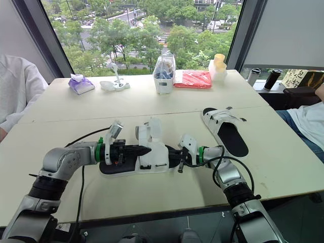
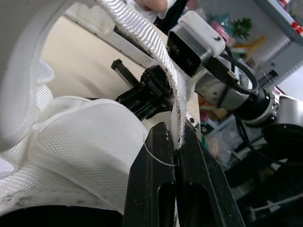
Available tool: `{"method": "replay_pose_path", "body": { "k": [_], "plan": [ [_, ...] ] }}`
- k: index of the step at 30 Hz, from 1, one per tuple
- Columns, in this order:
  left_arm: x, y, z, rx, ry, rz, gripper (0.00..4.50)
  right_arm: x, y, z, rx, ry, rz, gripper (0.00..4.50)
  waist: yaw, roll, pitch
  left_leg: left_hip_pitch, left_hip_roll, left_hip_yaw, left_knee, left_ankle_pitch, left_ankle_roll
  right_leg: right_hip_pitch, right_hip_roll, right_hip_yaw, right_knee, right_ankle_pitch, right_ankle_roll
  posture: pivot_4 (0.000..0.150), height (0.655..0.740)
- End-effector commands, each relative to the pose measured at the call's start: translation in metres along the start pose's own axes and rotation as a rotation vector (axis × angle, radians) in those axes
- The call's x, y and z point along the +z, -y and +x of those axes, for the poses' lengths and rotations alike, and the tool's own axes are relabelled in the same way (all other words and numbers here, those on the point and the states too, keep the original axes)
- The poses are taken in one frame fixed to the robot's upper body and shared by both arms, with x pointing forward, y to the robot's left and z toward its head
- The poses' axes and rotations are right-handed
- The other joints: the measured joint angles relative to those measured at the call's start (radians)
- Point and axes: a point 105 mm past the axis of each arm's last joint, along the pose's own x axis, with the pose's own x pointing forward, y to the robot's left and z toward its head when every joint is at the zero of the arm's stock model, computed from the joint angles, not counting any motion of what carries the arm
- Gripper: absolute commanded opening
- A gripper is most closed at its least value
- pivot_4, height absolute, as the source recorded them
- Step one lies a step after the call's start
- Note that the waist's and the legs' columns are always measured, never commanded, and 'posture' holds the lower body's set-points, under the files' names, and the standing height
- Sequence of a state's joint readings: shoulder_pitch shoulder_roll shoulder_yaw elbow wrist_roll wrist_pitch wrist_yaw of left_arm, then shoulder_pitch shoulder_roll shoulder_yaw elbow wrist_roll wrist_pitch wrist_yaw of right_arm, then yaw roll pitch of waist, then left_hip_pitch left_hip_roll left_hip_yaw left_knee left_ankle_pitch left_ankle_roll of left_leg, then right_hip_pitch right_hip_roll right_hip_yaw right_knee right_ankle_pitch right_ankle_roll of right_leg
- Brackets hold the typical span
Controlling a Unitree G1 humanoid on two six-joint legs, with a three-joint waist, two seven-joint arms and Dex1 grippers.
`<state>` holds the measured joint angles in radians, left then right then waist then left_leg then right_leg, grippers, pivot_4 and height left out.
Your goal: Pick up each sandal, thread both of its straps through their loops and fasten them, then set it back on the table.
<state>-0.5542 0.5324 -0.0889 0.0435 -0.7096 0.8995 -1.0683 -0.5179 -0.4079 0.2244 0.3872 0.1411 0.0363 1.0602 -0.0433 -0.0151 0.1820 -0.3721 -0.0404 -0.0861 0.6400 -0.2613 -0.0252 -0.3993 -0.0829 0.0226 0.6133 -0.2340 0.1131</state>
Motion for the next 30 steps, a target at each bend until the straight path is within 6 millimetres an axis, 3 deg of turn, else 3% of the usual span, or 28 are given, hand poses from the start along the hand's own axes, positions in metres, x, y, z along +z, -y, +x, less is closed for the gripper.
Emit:
{"method": "replay_pose_path", "body": {
  "k": [1,10,13,18,21,24,30],
  "plan": [
    [-0.006,-0.001,-0.004,0.006,-0.029,0.018,0.02,-0.041,-0.015,0.002,0.020,-0.139,0.103,0.00,0.000,0.000,0.000,0.000,0.000,0.000,0.000,0.000,0.000,0.000,0.000,0.000,0.000,0.000,0.000,0.150,0.7400],
    [-0.019,-0.005,-0.006,0.047,0.011,0.014,0.02,-0.044,-0.014,0.000,0.017,-0.146,0.108,0.00,-0.001,0.000,0.000,0.001,0.001,0.001,-0.004,0.000,0.000,-0.002,0.000,0.001,0.000,0.000,-0.001,0.150,0.7400],
    [-0.013,-0.001,-0.007,0.047,0.053,0.022,0.97,-0.044,-0.014,0.001,0.019,-0.148,0.108,0.00,0.000,0.000,0.000,0.001,0.001,0.001,-0.005,0.000,0.000,-0.003,0.000,0.001,0.000,0.000,-0.001,0.150,0.7400],
    [0.001,0.024,-0.025,0.073,0.066,0.138,3.40,-0.045,-0.015,-0.002,0.023,-0.152,0.108,0.00,-0.001,-0.001,-0.001,0.000,0.001,0.001,-0.005,0.000,0.000,-0.003,0.000,0.001,0.000,0.000,-0.001,0.150,0.7400],
    [0.002,0.041,-0.040,0.082,0.079,0.119,3.40,-0.046,-0.015,-0.004,0.025,-0.155,0.109,0.00,0.001,-0.001,-0.001,0.000,0.001,0.001,-0.007,0.000,0.000,-0.004,0.000,0.001,0.000,0.000,-0.001,0.150,0.7400],
    [-0.017,0.057,-0.052,0.084,0.018,0.080,3.40,-0.048,-0.016,-0.004,0.032,-0.159,0.113,0.00,0.001,-0.001,-0.001,0.001,0.001,0.001,-0.008,0.000,0.000,-0.004,0.000,0.001,-0.001,-0.001,-0.002,0.150,0.7400],
    [-0.053,0.046,-0.053,0.162,-0.056,0.072,3.40,-0.050,-0.017,0.000,0.044,-0.164,0.119,0.00,0.005,-0.005,-0.004,0.001,0.001,0.001,-0.008,0.000,-0.001,-0.004,-0.001,0.001,-0.001,-0.002,-0.006,0.150,0.7400]
  ]
}}
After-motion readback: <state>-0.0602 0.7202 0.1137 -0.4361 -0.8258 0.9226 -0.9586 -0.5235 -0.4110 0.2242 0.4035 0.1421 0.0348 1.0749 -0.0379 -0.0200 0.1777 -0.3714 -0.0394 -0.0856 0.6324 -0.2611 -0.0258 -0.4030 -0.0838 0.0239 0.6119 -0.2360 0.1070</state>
